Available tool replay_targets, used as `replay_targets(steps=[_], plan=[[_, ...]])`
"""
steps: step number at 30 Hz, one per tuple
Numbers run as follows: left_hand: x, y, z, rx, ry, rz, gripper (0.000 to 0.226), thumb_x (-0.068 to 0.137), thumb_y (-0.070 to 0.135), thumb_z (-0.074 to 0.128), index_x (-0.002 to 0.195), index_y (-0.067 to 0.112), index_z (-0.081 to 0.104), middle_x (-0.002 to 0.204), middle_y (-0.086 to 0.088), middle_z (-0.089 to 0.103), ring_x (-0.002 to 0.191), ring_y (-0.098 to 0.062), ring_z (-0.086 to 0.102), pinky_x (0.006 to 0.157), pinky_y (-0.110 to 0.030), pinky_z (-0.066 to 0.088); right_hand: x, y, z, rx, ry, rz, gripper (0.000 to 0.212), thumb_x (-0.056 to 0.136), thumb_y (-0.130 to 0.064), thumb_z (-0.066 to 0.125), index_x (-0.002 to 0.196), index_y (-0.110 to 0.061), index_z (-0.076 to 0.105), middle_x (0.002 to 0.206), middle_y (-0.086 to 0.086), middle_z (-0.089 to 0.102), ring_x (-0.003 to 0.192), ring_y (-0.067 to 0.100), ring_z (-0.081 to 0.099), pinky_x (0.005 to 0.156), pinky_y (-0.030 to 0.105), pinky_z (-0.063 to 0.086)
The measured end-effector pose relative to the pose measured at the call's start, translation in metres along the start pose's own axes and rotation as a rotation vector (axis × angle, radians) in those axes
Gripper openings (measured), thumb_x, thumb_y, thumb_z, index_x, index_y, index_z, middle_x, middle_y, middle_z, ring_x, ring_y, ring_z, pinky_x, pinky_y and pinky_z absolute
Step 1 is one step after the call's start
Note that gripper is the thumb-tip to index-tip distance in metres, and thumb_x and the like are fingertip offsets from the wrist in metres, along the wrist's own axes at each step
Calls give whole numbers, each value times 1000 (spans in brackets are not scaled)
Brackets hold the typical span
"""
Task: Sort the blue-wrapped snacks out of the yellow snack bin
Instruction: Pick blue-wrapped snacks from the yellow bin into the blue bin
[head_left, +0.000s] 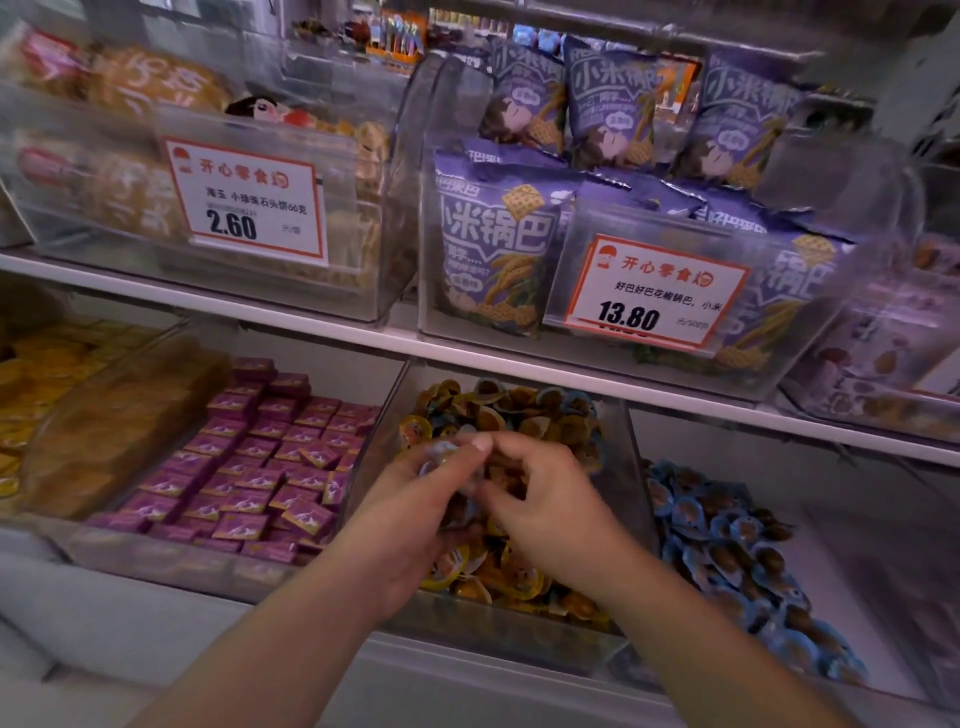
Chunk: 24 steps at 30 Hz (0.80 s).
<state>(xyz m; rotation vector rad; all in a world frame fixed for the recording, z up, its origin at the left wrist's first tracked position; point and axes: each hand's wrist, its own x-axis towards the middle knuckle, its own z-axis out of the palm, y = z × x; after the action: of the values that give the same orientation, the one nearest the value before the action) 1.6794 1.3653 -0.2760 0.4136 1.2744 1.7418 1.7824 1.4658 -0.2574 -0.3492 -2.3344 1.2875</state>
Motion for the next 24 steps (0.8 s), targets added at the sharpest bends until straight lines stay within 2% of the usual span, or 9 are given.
replay_targets(steps=[3,5,7,10,12,14,17,20,24], plan=[[0,1,-3,-1,105,77,21,87,28,72,97,11,66,72,-6,64,57,-16,58,44,-25,42,12,7,-6,27,260,102,21,90,-14,67,97,-33,74,85,-24,71,81,-9,64,69,6,45],[0,5,-9,-6,151,97,17,90,23,70,96,9,61,69,-8,58,56,-16,55,41,-26,38,27,17,-15,14,362,237,23,92,-12,60,99,-28,75,91,-16,73,76,1,65,65,10,46],[-1,8,-14,-6,147,81,18,90,23,70,99,8,62,69,-7,59,58,-18,59,42,-27,39,42,27,-16,-149,223,285,28,97,-15,53,114,-29,70,113,-6,71,94,9,63,77,16,48],[0,6,-17,30,134,62,15,90,23,70,97,10,66,71,-8,63,63,-19,62,46,-28,43,59,41,3,-457,-119,241,40,101,-28,48,141,-24,51,145,2,52,131,19,49,103,24,38],[1,4,-17,38,134,73,13,89,23,71,95,11,70,76,-9,68,65,-17,64,49,-28,46,66,49,18,-690,-257,235,47,101,-39,43,146,-24,44,150,5,44,135,26,44,108,37,37],[3,2,-18,13,137,77,15,89,21,71,100,12,71,84,-8,74,71,-17,70,52,-27,50,73,50,23,-805,-269,263,50,98,-46,44,143,-25,44,147,6,45,132,29,45,107,43,38],[6,4,-17,-42,164,72,22,89,19,71,109,11,69,83,-6,75,72,-17,72,50,-25,50,75,47,16,-707,-243,291,37,87,-50,57,119,-32,62,121,-1,63,110,22,60,91,39,50],[9,5,-17,-63,191,53,25,90,22,69,111,9,68,91,-14,72,72,-22,70,51,-28,50,59,46,5,-621,-261,283,35,80,-38,71,115,-37,67,115,-10,68,105,12,63,77,23,50],[8,6,-17,-116,178,71,13,92,16,64,94,12,76,93,-16,70,66,-23,69,51,-31,50,38,44,-13,-340,28,335,27,88,-15,69,108,-32,71,113,-7,70,106,10,64,92,29,53]])
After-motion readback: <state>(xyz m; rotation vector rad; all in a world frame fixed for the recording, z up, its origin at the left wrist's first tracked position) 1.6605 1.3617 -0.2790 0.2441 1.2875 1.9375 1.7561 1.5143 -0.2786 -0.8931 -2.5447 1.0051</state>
